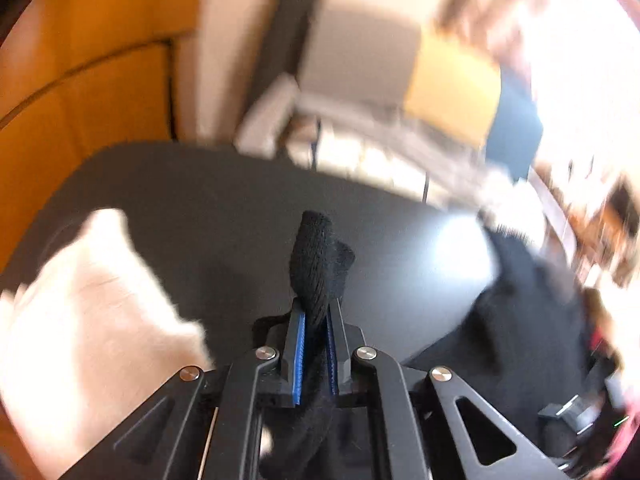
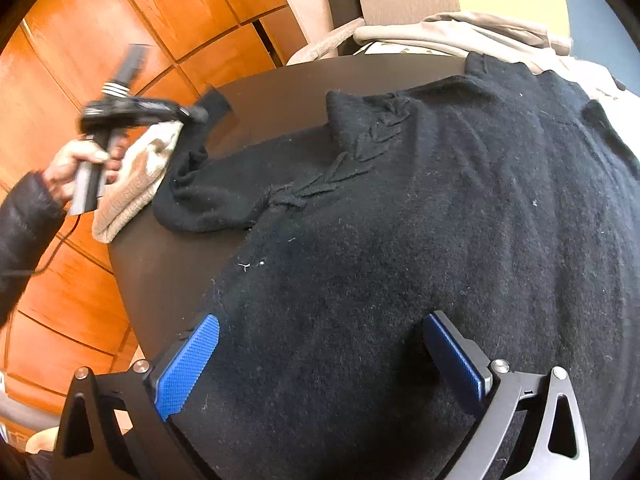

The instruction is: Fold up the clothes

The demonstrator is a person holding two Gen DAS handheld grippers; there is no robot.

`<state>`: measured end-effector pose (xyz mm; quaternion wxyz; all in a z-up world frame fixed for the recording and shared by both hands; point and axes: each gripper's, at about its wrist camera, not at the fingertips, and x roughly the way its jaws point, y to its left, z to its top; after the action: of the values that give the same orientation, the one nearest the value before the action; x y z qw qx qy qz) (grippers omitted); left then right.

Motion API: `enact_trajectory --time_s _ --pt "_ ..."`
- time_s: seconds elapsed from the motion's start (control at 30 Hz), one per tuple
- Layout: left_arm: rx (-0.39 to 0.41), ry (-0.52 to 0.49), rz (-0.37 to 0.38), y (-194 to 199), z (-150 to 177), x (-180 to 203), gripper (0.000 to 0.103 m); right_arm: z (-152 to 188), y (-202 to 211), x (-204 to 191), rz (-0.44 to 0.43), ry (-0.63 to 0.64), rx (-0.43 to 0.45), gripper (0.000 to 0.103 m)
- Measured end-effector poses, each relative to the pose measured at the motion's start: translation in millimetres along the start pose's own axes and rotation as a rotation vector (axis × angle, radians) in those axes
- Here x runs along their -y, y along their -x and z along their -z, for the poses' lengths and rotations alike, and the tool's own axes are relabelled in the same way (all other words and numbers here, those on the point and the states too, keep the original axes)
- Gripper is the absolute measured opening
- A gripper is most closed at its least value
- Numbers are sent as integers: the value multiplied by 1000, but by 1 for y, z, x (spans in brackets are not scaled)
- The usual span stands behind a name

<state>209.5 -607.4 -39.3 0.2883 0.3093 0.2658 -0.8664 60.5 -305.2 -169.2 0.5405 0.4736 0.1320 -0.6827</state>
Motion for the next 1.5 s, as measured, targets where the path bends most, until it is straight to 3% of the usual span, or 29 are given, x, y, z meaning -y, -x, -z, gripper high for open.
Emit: enact_trajectory --time_s 0.13,0.27,0.4,0.53,0.63,0.73,0.83,0.87,0.93,1.1,1.17,1.3,1.4,1.5 --pt "225 183 -14 92 34 -33 8 4 -1 -3 19 20 14 103" --pt "336 306 -107 137 67 -71 8 11 -1 -7 36 44 28 103" --pt "326 366 -207 151 114 -96 8 13 0 -9 48 54 37 103" --pt "254 417 -287 123 146 -110 8 15 -1 -13 63 64 35 103" --pt "216 497 -389 113 169 -128 11 16 -2 -16 79 81 30 103" --pt "262 547 -555 127 175 -136 16 15 -3 -16 87 89 22 103" --pt "385 572 -660 159 166 -131 17 13 -3 -14 83 83 23 103" --pt "421 552 -650 168 163 -125 18 13 -3 -14 81 85 25 103" --pt "431 461 -562 174 151 -107 20 13 -4 -15 84 88 25 103" --pt "231 177 -111 87 114 -20 21 3 9 -8 33 30 45 100" --pt "142 64 -7 38 106 24 21 -8 20 -3 11 6 90 96" --pt "22 -61 88 -30 103 83 21 -45 35 6 22 43 154 93" --pt "-29 -140 73 -72 104 102 21 -81 28 16 14 69 172 93" --pt "-64 -163 51 -89 99 106 21 -115 7 24 27 100 160 94"
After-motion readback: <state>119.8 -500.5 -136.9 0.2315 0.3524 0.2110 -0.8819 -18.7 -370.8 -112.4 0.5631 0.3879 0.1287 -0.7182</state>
